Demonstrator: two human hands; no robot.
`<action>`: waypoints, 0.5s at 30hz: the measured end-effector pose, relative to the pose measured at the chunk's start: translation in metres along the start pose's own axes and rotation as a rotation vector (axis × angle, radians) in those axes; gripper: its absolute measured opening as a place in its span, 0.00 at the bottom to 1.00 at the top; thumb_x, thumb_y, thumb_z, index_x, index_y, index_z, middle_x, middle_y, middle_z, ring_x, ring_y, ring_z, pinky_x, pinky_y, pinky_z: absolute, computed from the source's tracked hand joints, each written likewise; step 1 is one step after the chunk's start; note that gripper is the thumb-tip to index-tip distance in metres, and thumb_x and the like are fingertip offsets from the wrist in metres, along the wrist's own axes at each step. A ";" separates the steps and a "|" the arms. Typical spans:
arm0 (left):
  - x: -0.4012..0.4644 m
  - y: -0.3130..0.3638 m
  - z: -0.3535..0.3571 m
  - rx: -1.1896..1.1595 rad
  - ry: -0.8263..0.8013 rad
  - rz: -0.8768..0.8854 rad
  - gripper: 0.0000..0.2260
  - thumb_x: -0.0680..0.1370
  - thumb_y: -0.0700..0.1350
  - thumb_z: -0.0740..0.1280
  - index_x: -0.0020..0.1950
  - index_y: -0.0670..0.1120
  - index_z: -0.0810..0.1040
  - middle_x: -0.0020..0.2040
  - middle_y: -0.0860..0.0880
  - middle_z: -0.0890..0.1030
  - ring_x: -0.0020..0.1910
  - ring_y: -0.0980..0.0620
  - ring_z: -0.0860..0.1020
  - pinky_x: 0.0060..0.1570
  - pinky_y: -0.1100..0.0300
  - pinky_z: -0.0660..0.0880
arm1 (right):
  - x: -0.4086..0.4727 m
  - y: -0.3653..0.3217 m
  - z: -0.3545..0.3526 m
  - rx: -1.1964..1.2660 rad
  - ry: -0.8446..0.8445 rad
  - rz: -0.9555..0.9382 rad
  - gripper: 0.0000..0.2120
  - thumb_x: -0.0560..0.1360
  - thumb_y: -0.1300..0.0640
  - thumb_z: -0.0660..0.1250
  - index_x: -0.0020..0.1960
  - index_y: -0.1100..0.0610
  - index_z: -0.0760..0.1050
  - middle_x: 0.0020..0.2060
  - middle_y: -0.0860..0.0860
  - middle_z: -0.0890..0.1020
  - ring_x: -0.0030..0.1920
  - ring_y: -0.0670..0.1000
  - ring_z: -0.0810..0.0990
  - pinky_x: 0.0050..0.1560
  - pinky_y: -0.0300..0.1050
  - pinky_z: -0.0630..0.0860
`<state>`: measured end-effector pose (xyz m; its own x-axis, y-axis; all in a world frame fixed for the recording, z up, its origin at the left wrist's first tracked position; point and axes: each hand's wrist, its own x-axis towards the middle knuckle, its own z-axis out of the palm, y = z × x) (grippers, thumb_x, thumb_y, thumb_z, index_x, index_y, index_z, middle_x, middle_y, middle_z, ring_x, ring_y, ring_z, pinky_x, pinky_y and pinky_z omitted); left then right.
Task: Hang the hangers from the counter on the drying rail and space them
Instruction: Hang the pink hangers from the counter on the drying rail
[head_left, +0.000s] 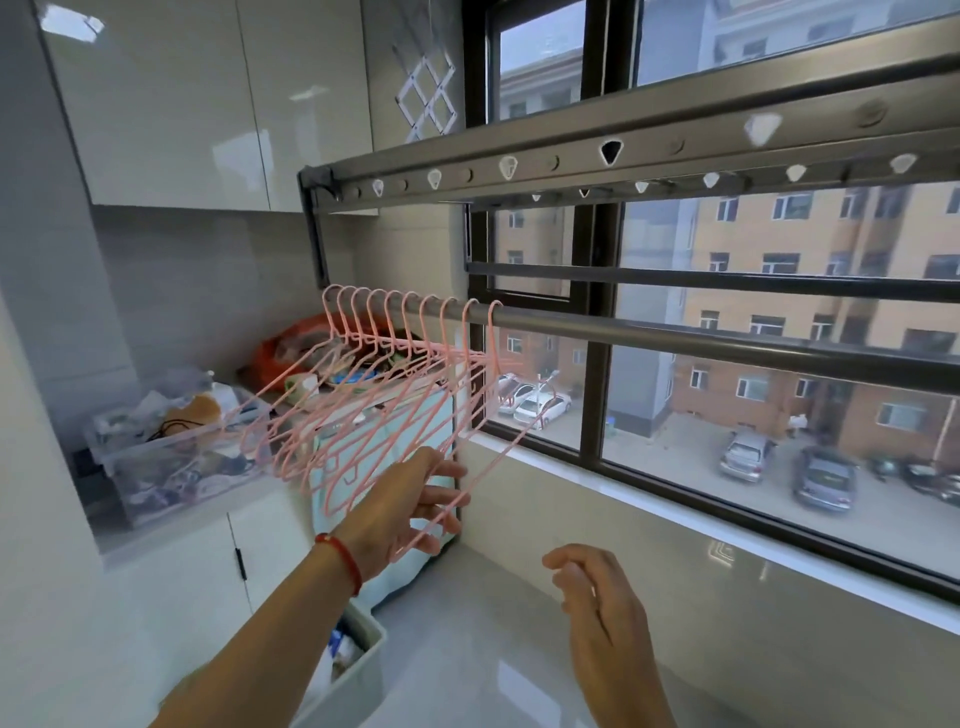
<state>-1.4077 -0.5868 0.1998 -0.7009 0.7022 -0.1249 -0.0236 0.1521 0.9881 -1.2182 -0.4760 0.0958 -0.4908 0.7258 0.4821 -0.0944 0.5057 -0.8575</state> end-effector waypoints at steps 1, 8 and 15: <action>0.001 -0.002 -0.001 -0.005 -0.003 0.003 0.18 0.83 0.53 0.57 0.59 0.45 0.82 0.52 0.41 0.87 0.45 0.42 0.83 0.35 0.55 0.78 | 0.000 0.002 0.001 -0.006 0.003 0.001 0.11 0.78 0.50 0.58 0.48 0.44 0.80 0.49 0.43 0.80 0.50 0.48 0.81 0.51 0.56 0.79; 0.000 -0.010 -0.003 -0.029 -0.013 0.030 0.21 0.83 0.59 0.58 0.62 0.47 0.81 0.57 0.44 0.85 0.55 0.39 0.83 0.43 0.45 0.84 | -0.002 0.008 0.006 -0.047 -0.006 0.029 0.11 0.78 0.50 0.57 0.49 0.41 0.78 0.49 0.43 0.80 0.47 0.48 0.82 0.49 0.53 0.79; -0.037 -0.076 -0.005 -0.274 0.051 -0.123 0.25 0.74 0.61 0.74 0.65 0.49 0.75 0.62 0.43 0.81 0.60 0.40 0.80 0.44 0.39 0.84 | -0.019 0.012 -0.001 -0.100 -0.004 0.082 0.11 0.78 0.50 0.57 0.49 0.39 0.77 0.50 0.42 0.79 0.48 0.48 0.82 0.50 0.54 0.79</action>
<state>-1.3835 -0.6273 0.1298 -0.7154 0.6534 -0.2475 -0.2972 0.0360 0.9541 -1.2088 -0.4831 0.0771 -0.4970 0.7649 0.4098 0.0335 0.4888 -0.8718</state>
